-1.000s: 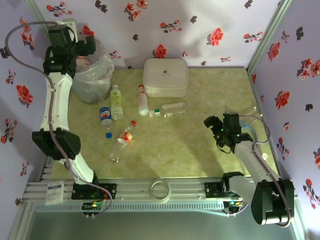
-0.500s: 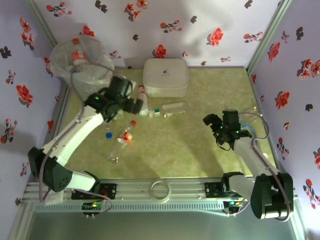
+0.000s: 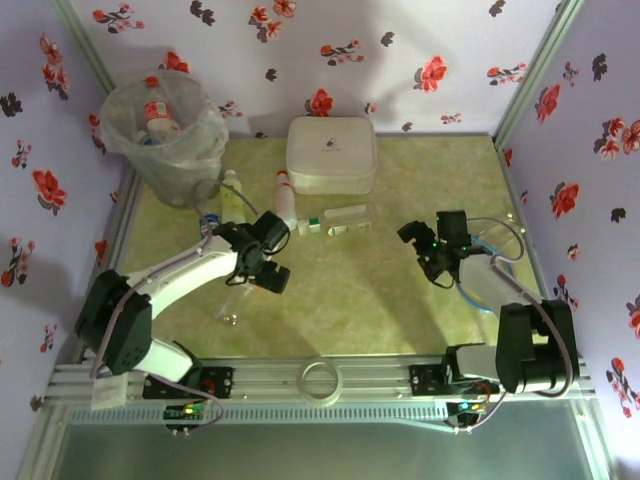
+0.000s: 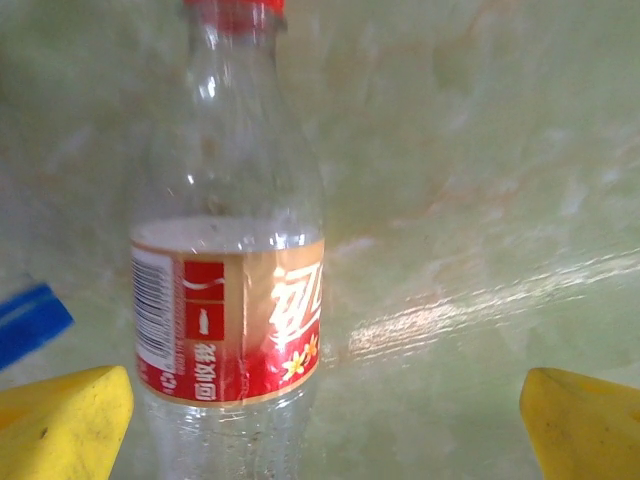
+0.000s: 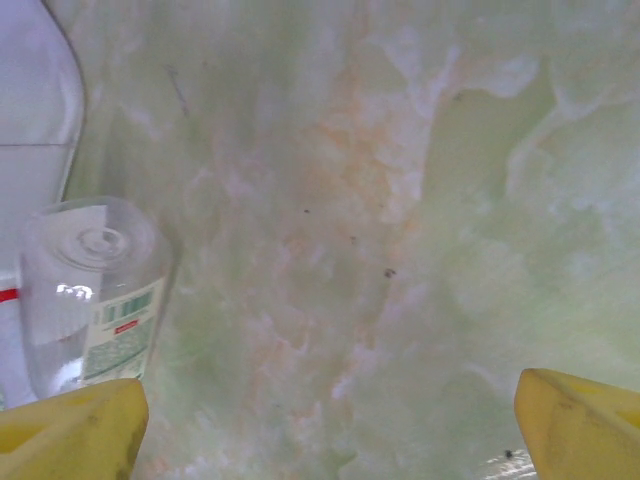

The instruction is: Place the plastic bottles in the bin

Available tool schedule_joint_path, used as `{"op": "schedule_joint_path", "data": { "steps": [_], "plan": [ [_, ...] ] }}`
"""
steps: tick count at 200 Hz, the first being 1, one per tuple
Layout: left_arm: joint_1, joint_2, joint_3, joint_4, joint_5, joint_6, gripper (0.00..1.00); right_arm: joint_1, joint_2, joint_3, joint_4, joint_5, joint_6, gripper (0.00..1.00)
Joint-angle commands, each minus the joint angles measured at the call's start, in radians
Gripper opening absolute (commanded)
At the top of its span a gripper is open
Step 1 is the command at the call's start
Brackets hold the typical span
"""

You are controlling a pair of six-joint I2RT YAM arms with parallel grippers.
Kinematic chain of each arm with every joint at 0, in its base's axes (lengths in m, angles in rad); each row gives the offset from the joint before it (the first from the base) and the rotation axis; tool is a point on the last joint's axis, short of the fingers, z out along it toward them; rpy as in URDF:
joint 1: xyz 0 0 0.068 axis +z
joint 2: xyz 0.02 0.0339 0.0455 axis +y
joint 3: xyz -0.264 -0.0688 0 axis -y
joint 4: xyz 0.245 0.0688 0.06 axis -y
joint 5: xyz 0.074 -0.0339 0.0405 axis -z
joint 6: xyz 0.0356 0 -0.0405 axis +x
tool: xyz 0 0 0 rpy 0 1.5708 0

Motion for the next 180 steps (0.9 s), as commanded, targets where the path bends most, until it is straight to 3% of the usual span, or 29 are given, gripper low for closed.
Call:
{"op": "schedule_joint_path", "data": {
  "steps": [1, 75, 93, 125, 180],
  "plan": [
    [-0.006, 0.030, -0.034, 0.024, 0.012, -0.052, 1.00, 0.012, -0.006, 0.035, -0.007, -0.002, 0.011, 0.96],
    [-0.005, 0.128, -0.080, 0.122, -0.025, -0.096, 0.99, 0.019, -0.028, 0.024, -0.019, 0.004, 0.006, 0.96],
    [-0.006, 0.128, -0.064, 0.100, -0.049, -0.090, 0.92, 0.021, -0.057, 0.014, -0.044, 0.016, -0.001, 0.96],
    [-0.006, 0.093, -0.028, 0.058, -0.101, -0.067, 0.70, 0.021, -0.088, -0.016, -0.061, 0.042, -0.009, 0.96],
    [0.038, 0.049, 0.208, -0.071, -0.174, 0.107, 0.63, 0.040, -0.093, -0.013, -0.051, 0.016, 0.000, 0.96]
  ]
}}
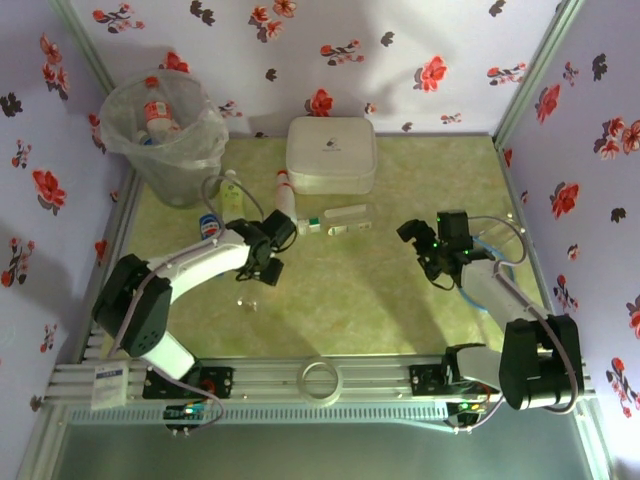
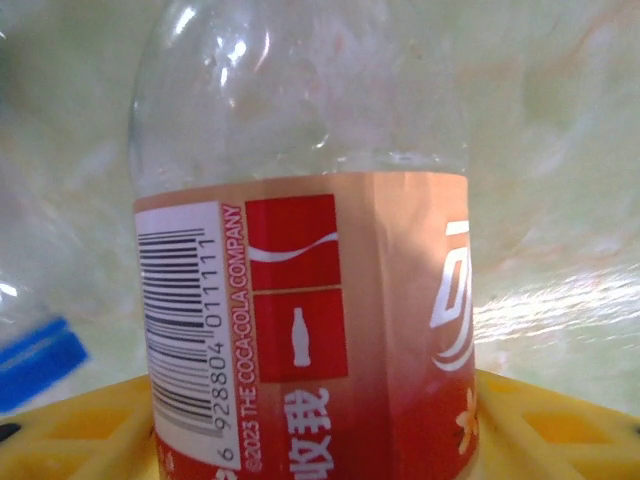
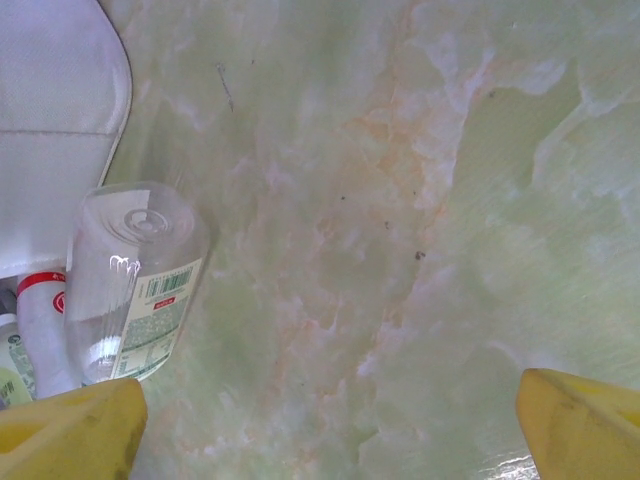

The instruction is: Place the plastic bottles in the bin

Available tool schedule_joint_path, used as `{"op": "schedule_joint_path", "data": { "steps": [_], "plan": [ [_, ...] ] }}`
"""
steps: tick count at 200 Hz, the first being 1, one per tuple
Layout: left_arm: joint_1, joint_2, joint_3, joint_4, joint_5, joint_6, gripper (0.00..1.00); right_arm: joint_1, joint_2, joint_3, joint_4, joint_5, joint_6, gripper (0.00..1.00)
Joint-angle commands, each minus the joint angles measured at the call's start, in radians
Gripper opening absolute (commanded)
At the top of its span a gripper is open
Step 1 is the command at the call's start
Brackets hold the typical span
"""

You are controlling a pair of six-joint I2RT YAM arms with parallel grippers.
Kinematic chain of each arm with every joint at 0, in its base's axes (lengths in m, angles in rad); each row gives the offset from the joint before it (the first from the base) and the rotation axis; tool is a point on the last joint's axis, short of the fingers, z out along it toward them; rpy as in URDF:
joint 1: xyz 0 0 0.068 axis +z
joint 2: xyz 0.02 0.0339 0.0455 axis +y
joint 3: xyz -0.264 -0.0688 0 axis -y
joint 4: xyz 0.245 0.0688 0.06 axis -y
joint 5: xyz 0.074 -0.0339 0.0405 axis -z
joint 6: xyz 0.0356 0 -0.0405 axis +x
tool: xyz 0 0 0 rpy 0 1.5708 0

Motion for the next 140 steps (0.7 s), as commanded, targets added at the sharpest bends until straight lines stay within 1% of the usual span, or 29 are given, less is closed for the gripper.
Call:
{"op": "schedule_joint_path", "data": {
  "steps": [1, 20, 28, 45, 52, 68, 82, 94, 106, 113, 117, 125, 140],
  "plan": [
    [0.031, -0.054, 0.140, -0.090, -0.068, 0.112, 0.63, 0.016, -0.014, -0.005, -0.026, 0.003, 0.002, 0.96],
    [0.082, -0.105, 0.255, -0.082, -0.070, 0.195, 0.65, 0.018, -0.036, -0.015, -0.039, 0.017, 0.003, 0.96],
    [0.120, -0.115, 0.309, -0.068, -0.067, 0.232, 0.65, 0.018, -0.045, -0.020, -0.038, 0.021, 0.010, 0.96],
    [0.185, -0.107, 0.484, -0.057, -0.059, 0.306, 0.62, 0.023, -0.056, -0.028, -0.025, 0.013, 0.020, 0.96],
    [0.212, -0.098, 0.556, -0.047, -0.055, 0.360, 0.61, 0.027, -0.058, -0.027, -0.032, 0.006, 0.020, 0.96],
    [0.285, -0.069, 0.693, 0.002, -0.053, 0.406, 0.57, 0.039, -0.080, -0.025, -0.057, 0.009, 0.019, 0.96],
    [0.365, -0.036, 0.787, 0.074, -0.053, 0.408, 0.51, 0.050, -0.113, -0.035, -0.077, 0.029, 0.020, 0.96],
    [0.451, 0.002, 0.865, 0.114, -0.014, 0.364, 0.50, 0.052, -0.140, -0.050, -0.086, 0.039, 0.024, 0.96],
    [0.515, 0.037, 0.920, 0.176, -0.012, 0.323, 0.48, 0.052, -0.159, -0.063, -0.091, 0.041, 0.031, 0.96],
    [0.543, 0.060, 0.949, 0.216, -0.012, 0.319, 0.47, 0.053, -0.169, -0.069, -0.092, 0.040, 0.033, 0.96],
    [0.558, 0.076, 0.967, 0.242, -0.014, 0.284, 0.47, 0.053, -0.173, -0.071, -0.094, 0.040, 0.033, 0.96],
    [0.584, 0.113, 0.999, 0.296, -0.016, 0.259, 0.46, 0.051, -0.181, -0.074, -0.098, 0.038, 0.033, 0.96],
    [0.615, 0.202, 1.082, 0.368, -0.017, 0.241, 0.46, 0.052, -0.193, -0.073, -0.108, 0.028, 0.025, 0.96]
  ]
}}
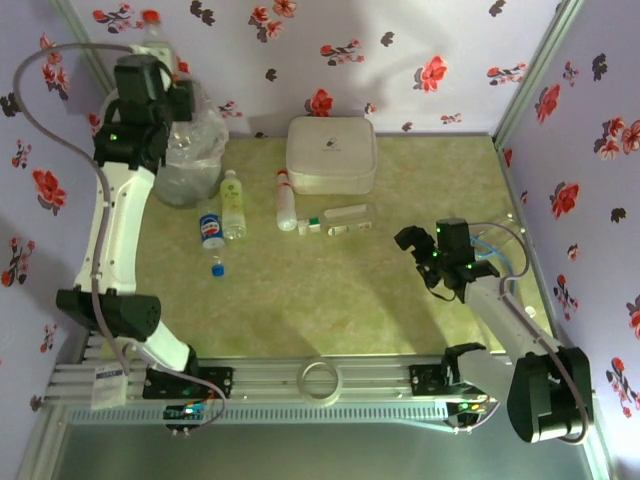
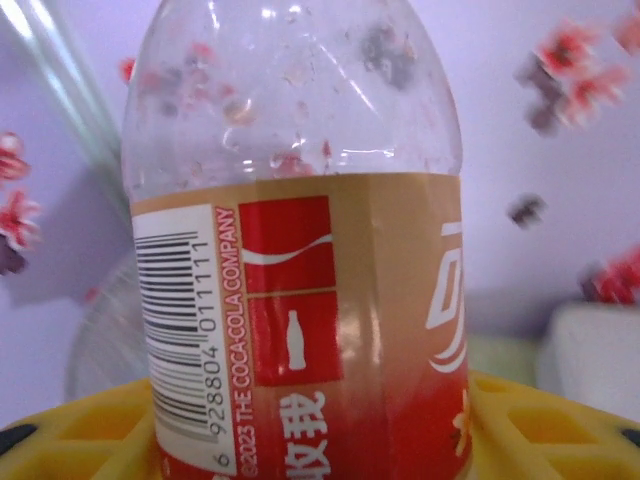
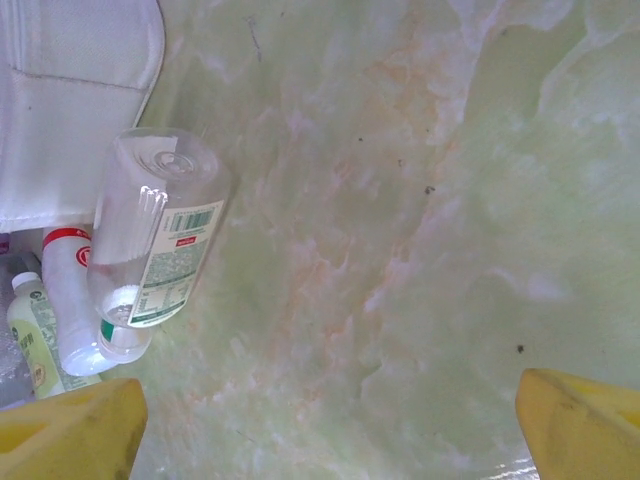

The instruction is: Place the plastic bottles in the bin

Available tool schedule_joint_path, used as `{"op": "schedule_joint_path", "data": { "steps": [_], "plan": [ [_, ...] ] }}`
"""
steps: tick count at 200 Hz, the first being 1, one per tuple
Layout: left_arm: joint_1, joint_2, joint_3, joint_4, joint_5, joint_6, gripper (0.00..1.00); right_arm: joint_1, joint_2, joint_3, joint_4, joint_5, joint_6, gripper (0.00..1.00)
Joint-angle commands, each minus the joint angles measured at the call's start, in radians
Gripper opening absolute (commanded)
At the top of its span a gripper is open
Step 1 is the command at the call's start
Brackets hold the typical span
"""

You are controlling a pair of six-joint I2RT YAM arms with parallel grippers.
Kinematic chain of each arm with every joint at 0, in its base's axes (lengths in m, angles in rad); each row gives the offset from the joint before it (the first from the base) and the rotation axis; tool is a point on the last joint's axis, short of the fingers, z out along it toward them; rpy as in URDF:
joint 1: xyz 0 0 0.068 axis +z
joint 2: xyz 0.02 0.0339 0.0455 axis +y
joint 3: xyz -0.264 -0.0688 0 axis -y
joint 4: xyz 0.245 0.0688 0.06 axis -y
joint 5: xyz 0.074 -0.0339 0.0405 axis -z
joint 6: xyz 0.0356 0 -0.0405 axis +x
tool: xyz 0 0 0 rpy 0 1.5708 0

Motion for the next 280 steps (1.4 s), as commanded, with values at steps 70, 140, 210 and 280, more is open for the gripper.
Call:
{"op": "schedule_joint_path", "data": {
  "steps": [70, 140, 210, 280],
  "plan": [
    [0.119, 0.559, 0.583, 0.099, -0.049, -0.145, 0.51, 0.006, -0.165, -0.071, -0.129, 0.035, -0.017, 0.96],
    [0.141, 0.575, 0.459, -0.065, 0.021, -0.099, 0.51, 0.006, -0.171, -0.093, -0.111, 0.033, -0.026, 0.96],
    [0.148, 0.593, 0.311, -0.192, 0.147, -0.047, 0.51, 0.005, -0.149, -0.089, -0.102, 0.033, -0.042, 0.96],
    [0.148, 0.576, 0.213, -0.176, 0.231, -0.053, 0.56, 0.006, -0.124, -0.091, -0.084, 0.046, -0.047, 0.96]
  ]
}}
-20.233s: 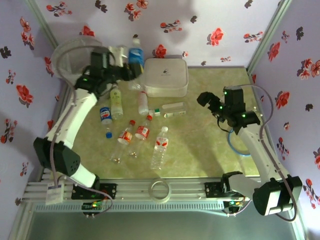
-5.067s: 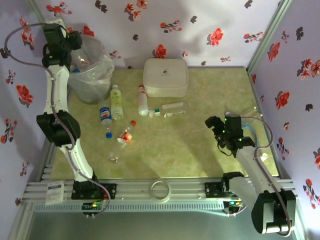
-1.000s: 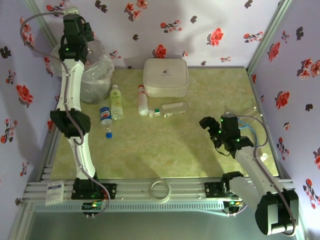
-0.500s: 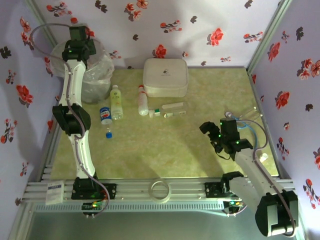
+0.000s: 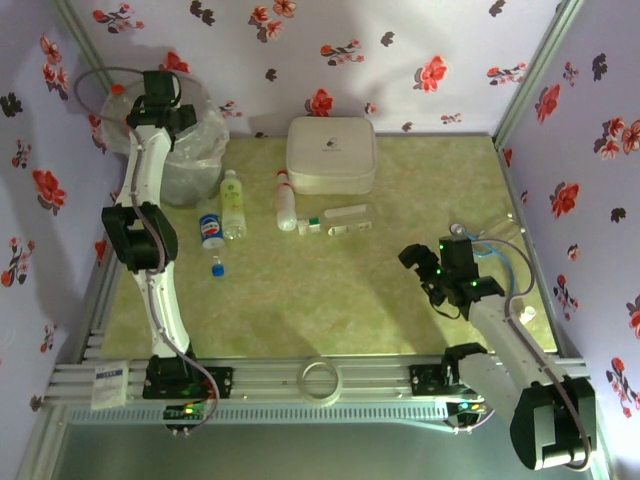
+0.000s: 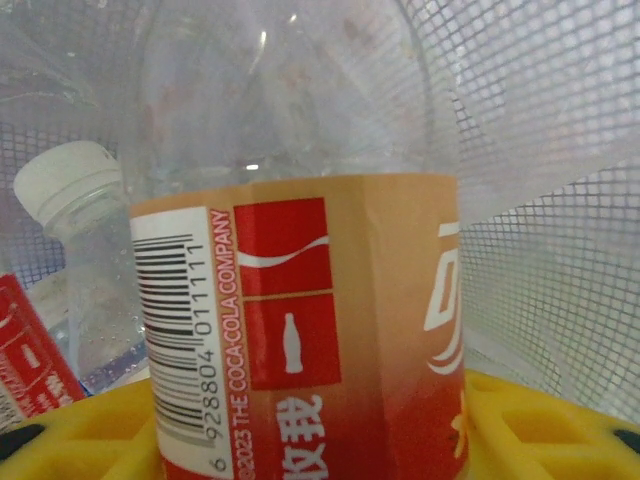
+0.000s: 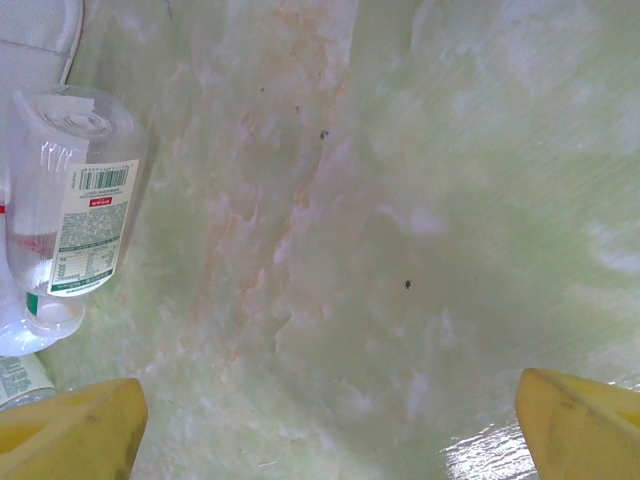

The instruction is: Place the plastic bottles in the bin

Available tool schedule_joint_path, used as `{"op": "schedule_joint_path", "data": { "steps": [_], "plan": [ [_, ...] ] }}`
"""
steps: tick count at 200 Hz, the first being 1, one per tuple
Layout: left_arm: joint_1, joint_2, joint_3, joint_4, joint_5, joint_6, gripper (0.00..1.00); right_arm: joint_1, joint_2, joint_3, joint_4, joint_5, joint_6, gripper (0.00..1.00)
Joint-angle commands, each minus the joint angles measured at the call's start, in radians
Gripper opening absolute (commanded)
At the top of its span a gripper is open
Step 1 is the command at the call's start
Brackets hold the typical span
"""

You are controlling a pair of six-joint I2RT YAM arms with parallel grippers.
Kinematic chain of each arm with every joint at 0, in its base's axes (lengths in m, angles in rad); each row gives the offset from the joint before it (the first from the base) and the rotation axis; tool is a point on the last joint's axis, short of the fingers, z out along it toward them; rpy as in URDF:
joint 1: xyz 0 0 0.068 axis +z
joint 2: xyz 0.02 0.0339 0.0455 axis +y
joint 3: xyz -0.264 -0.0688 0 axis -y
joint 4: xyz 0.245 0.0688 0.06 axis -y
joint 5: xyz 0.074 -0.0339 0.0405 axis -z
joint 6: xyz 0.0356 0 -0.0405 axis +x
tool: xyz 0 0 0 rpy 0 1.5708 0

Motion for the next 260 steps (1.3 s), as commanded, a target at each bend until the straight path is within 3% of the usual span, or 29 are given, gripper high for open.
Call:
{"op": "schedule_joint_path", "data": {
  "steps": [1, 67, 133, 169, 218, 260],
  "plan": [
    [-0.007, 0.005, -0.030, -0.100, 0.082, 0.016, 0.57, 0.004, 0.015, 0.001, 0.027, 0.023, -0.021, 0.96],
    [-0.007, -0.067, 0.165, -0.162, 0.100, 0.071, 1.00, 0.002, 0.072, 0.014, 0.058, 0.021, -0.022, 0.96],
    [-0.006, -0.245, 0.222, -0.147, 0.072, 0.133, 1.00, 0.004, 0.094, 0.045, 0.079, 0.034, -0.007, 0.96],
    [-0.029, -0.395, 0.156, -0.150, 0.073, 0.114, 1.00, 0.005, 0.116, 0.054, 0.087, 0.026, 0.007, 0.96],
    [-0.227, -0.635, -0.197, -0.119, 0.056, 0.132, 1.00, 0.008, 0.168, 0.085, 0.112, 0.023, 0.013, 0.95],
    [-0.438, -0.707, -0.553, 0.010, 0.037, 0.013, 0.98, 0.017, 0.194, 0.107, 0.108, 0.014, 0.007, 0.95]
  ]
}}
